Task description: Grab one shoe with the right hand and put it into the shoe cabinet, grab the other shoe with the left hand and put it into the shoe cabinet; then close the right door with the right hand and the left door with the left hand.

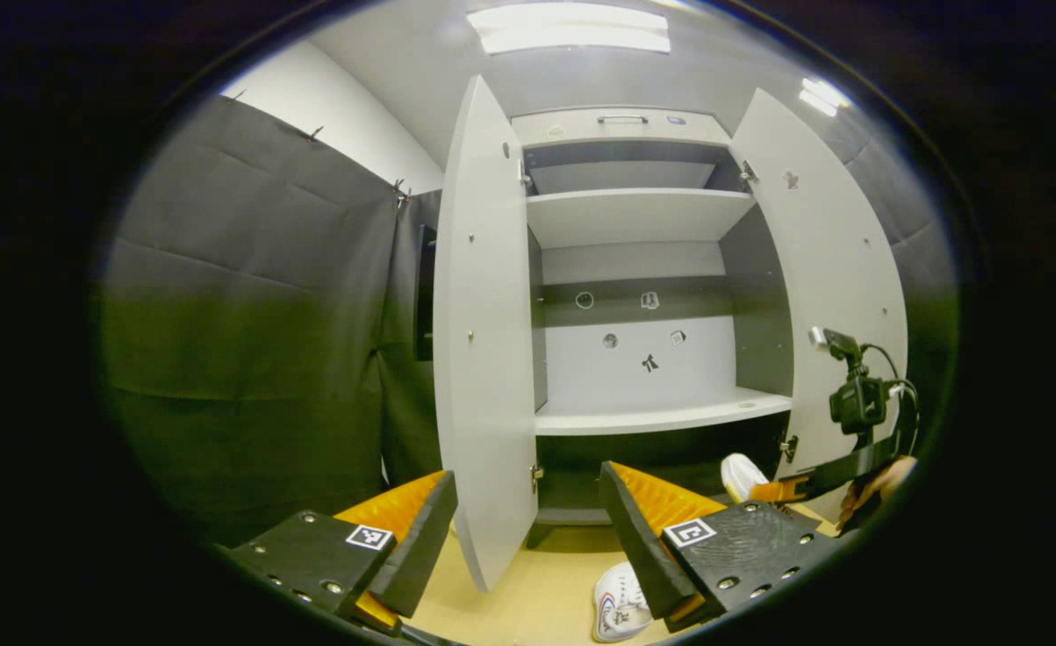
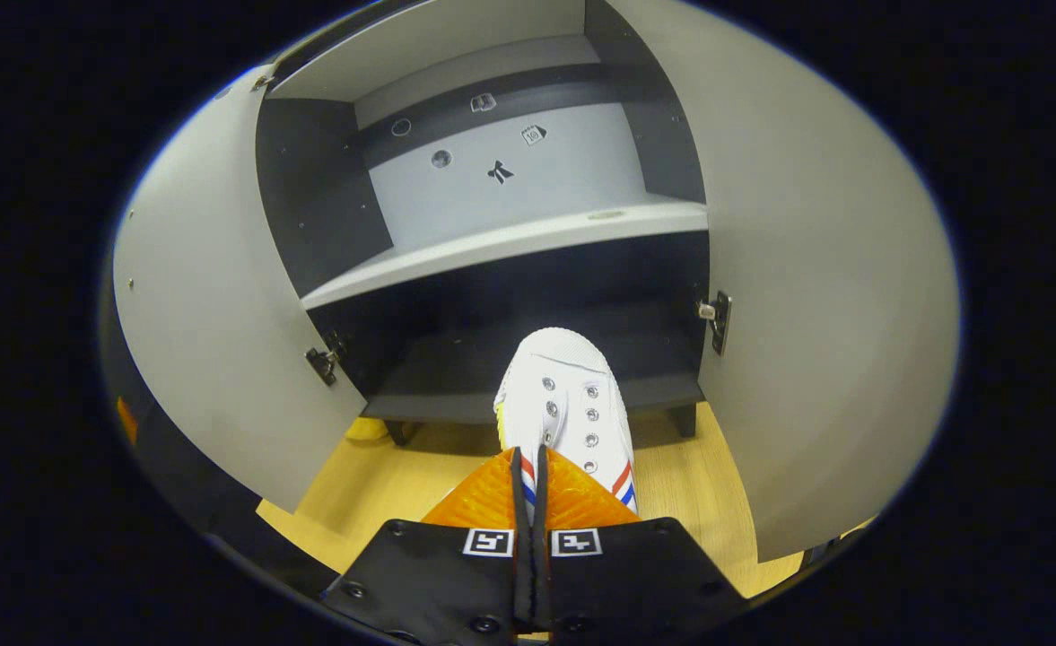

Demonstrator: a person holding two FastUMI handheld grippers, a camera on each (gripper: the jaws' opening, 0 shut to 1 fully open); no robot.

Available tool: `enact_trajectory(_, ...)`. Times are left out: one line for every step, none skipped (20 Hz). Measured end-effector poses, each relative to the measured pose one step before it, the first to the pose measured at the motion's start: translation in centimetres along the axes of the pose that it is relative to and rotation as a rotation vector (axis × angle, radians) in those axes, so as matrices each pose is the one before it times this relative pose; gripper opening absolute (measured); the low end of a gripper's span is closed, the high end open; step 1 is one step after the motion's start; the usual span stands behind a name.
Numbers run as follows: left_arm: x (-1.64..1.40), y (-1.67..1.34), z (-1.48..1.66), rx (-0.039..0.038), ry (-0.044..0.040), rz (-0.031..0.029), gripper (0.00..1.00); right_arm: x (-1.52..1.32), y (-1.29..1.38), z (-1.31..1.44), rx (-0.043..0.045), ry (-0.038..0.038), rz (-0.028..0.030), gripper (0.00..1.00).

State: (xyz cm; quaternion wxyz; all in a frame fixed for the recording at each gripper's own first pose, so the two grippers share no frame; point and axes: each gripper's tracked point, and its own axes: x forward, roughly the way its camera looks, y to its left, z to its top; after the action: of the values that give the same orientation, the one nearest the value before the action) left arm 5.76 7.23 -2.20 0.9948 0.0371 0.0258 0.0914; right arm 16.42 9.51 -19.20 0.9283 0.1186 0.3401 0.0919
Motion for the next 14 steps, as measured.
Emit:
enact_trajectory(-0.040,0.031,0.124,0.00092,-0.00471,-0.00187,0.93,-0.318,0.343,1.060,-0.00390,-0.01844,0.00529,0.00)
enact_trajectory(0.083,0.011,0.101,0.00055,-0.00604,-0.00165,0.93,-0.291,0.383,1.091,-0.00319,-0.02330,0.00294,0.01)
enact_trajectory(0.050,0.006,0.186,-0.00042,-0.00500,-0.00131,0.93,-0.362,0.201,0.776,-0.00521,-0.01543,0.00259,0.00)
enact_trajectory(0.036,0.033,0.159,-0.00022,-0.00496,-0.00176,0.93,-0.266,0.354,0.925,-0.00283,-0.01693,0.00282,0.01)
enact_trajectory(0.085,0.033,0.036,-0.00006,-0.00376,0.00000,0.93,-0.161,0.326,0.951,-0.00094,-0.01738,0.00397,0.01)
enact_trajectory(0.052,0.010,0.031,-0.00162,-0.00363,-0.00024,0.94,-0.005,0.352,0.877,-0.00062,-0.01306,0.00616,0.01)
enact_trajectory(0.003,0.019,0.089,-0.00145,-0.00151,-0.00016,0.94,-0.154,0.274,0.921,0.00161,-0.01570,0.00538,0.01)
enact_trajectory(0.108,0.096,0.053,0.00275,-0.00084,0.00236,0.94,-0.056,0.291,0.772,0.00053,-0.01185,0.00590,0.01)
enact_trajectory(-0.048,0.179,0.095,0.00377,-0.00357,0.00322,0.94,0.054,0.247,0.882,0.00027,-0.01064,0.00432,0.01)
enact_trajectory(0.045,0.149,0.075,0.00375,-0.00473,0.00290,0.94,0.214,0.177,0.792,0.00000,-0.01010,0.00344,0.01)
enact_trajectory(-0.095,0.114,0.190,0.00306,-0.00523,0.00323,0.94,0.176,0.151,0.902,-0.00115,-0.01259,0.00305,0.01)
enact_trajectory(-0.031,0.097,0.085,0.00161,-0.00385,0.00306,0.94,0.183,0.103,0.743,-0.00020,-0.01280,0.00257,0.01)
enact_trajectory(0.052,0.037,0.059,0.00098,-0.00289,0.00213,0.94,0.198,0.127,0.856,-0.00207,-0.01263,0.00392,0.01)
enact_trajectory(0.037,0.004,-0.031,0.00005,-0.00054,0.00201,0.94,0.200,0.161,0.848,-0.00110,-0.01504,0.00259,0.01)
